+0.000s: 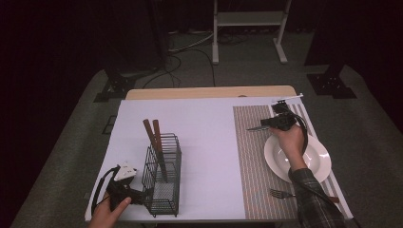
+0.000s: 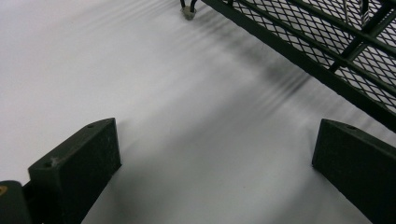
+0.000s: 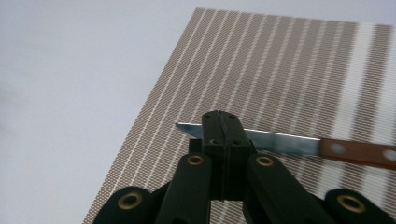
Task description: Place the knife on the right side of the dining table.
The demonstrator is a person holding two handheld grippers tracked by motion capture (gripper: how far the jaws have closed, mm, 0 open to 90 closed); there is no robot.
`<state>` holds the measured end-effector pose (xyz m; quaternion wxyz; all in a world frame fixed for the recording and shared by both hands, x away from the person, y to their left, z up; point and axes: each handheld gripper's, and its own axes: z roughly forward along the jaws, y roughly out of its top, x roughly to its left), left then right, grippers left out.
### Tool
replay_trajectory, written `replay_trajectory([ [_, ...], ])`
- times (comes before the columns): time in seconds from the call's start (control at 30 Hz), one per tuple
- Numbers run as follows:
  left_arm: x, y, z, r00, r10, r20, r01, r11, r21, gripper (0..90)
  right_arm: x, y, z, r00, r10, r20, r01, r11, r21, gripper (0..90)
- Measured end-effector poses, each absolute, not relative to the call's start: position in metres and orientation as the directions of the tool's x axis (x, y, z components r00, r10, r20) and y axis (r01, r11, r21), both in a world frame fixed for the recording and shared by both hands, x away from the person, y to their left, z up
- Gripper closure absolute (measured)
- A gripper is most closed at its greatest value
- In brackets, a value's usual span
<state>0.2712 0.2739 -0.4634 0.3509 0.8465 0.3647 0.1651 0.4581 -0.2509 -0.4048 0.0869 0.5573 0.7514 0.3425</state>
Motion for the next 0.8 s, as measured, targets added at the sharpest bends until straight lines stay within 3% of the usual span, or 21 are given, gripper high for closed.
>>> replay_trajectory([
  [0.33,0.271,0.274,-0.463,0.679,0.734,0.025,0.501,-0.488,0.715,0.0,0.472,-0.213,-0.42,-0.385,0.907,0.174,0.814,0.244,0.527,90.0],
  [0.8,0.271,0.274,-0.463,0.679,0.734,0.024,0.501,-0.487,0.715,0.0,0.487,-0.204,-0.434,-0.36,0.921,0.151,0.834,0.245,0.494,90.0],
])
